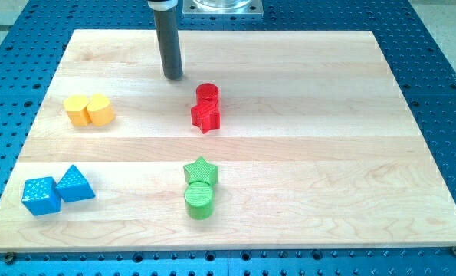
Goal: Move red blocks upwards
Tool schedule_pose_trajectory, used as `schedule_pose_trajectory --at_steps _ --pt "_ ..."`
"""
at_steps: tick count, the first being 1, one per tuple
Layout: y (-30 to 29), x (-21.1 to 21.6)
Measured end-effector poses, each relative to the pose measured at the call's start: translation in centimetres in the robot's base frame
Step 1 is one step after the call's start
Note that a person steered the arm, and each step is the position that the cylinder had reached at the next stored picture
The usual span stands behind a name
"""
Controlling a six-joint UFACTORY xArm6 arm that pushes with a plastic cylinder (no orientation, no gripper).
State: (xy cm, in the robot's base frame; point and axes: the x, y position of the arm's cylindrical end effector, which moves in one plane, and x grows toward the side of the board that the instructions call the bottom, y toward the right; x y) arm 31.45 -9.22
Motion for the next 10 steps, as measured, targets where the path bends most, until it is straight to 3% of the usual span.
schedule_pose_trajectory --at_steps 9,10 --pt "0.3 1.0" --pt "4.7 -0.5"
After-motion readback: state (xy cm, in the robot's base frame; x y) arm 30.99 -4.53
